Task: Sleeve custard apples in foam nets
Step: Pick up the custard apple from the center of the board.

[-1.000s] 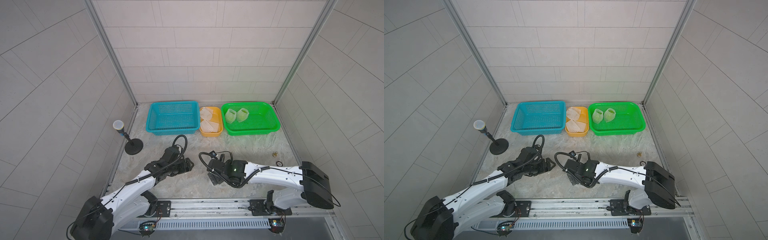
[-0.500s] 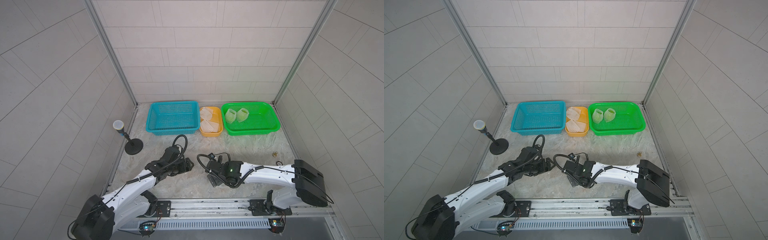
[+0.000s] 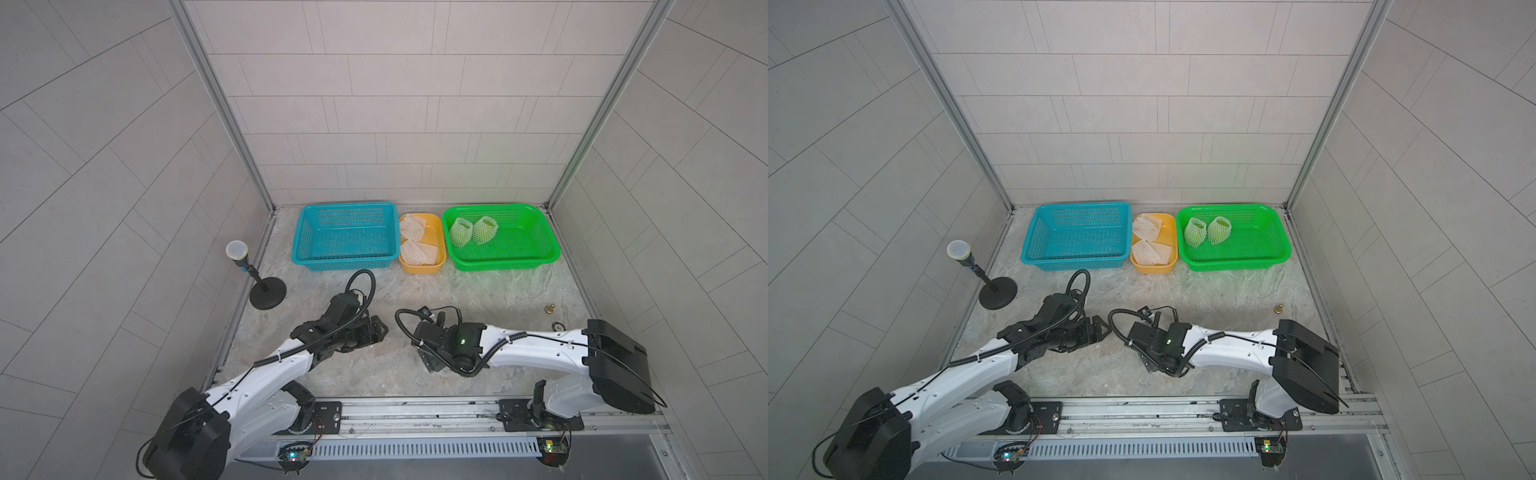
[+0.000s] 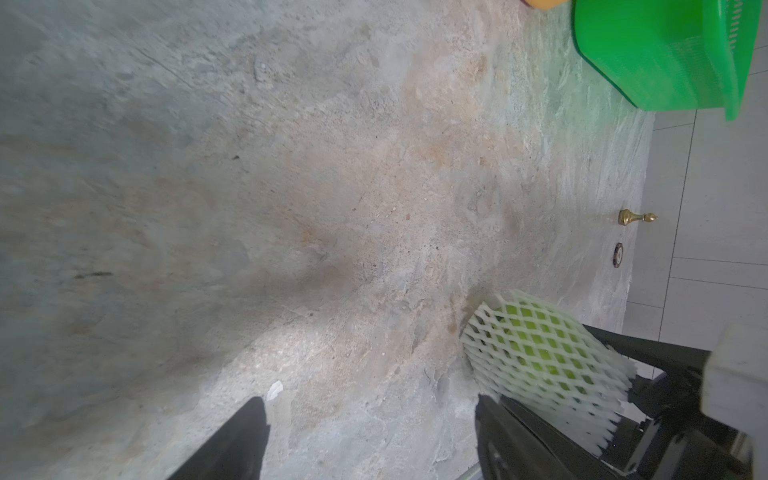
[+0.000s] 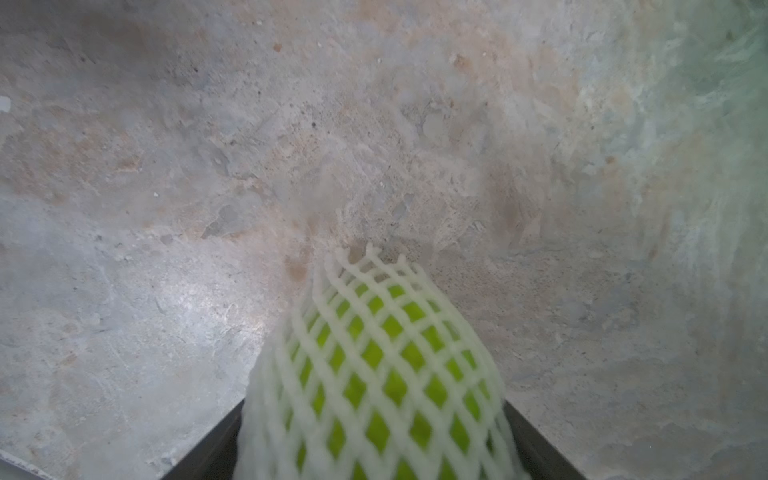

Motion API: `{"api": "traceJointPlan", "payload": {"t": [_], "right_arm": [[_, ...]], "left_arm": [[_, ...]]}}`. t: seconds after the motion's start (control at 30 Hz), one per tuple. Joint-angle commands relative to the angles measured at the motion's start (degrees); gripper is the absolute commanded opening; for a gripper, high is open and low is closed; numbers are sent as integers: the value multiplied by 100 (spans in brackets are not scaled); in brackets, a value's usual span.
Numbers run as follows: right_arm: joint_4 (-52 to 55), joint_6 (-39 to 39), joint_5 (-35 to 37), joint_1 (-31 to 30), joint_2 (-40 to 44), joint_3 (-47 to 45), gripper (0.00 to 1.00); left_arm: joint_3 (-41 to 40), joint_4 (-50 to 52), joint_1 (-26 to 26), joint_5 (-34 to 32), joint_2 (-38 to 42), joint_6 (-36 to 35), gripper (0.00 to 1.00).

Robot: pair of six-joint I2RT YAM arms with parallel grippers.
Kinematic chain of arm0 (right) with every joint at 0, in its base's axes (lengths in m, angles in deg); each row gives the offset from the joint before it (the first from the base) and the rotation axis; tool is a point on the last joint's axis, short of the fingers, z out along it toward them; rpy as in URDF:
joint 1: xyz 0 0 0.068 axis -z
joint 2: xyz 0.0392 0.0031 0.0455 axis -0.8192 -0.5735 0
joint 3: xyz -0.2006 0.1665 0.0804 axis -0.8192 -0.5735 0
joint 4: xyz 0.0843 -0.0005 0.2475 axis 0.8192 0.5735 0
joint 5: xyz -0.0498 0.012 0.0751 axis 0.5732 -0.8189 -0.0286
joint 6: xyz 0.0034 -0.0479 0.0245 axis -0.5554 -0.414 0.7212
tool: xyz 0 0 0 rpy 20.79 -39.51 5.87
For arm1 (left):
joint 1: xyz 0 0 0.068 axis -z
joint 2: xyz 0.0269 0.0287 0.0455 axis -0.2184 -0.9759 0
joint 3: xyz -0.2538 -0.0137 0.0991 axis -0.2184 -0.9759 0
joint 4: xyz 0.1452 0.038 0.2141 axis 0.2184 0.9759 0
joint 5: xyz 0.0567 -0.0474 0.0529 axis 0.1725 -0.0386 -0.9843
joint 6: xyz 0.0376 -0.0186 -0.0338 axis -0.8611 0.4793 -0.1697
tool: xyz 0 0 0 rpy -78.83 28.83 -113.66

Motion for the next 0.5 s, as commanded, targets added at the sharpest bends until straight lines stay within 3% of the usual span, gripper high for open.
{"api": "traceJointPlan", "payload": {"t": [0.0, 0.47], "right_arm": [[-38, -5, -80, 66, -234, -242, 84], [-224, -26, -247, 138, -294, -362, 86]], "left_arm": [[-37, -51, -42, 10, -16, 15, 82], [-34, -68, -39, 45, -64, 28, 82]]}}
